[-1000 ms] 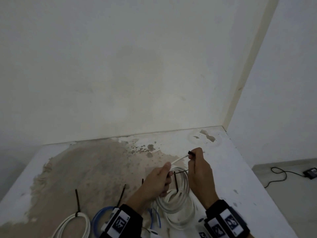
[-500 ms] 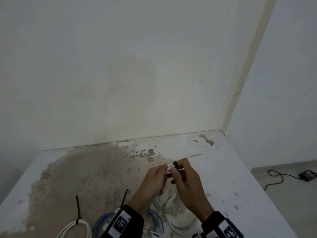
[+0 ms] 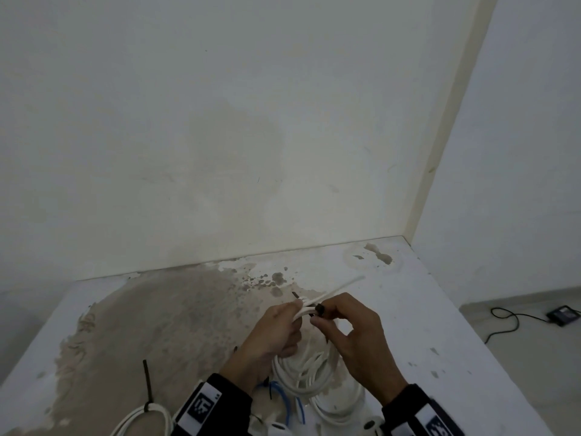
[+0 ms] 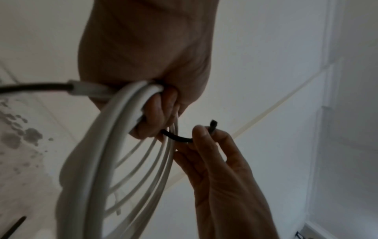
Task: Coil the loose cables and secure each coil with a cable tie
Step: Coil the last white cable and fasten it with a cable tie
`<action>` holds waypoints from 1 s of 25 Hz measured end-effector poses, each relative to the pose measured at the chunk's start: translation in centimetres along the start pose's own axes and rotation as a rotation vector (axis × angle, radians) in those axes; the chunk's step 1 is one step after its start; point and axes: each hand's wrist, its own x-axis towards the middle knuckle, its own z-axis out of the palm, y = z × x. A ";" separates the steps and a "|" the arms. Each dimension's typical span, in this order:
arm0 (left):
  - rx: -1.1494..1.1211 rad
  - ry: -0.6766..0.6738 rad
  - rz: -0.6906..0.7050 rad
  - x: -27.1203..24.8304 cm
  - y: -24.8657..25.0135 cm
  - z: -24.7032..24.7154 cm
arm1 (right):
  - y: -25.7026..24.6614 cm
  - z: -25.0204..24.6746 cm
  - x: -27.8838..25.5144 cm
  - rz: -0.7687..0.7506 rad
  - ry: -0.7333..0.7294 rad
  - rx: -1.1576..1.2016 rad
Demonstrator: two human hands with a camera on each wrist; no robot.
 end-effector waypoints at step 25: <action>-0.348 -0.152 -0.024 -0.7 2.1 -1.0 | -0.7 3.9 1.2 0.038 0.285 0.071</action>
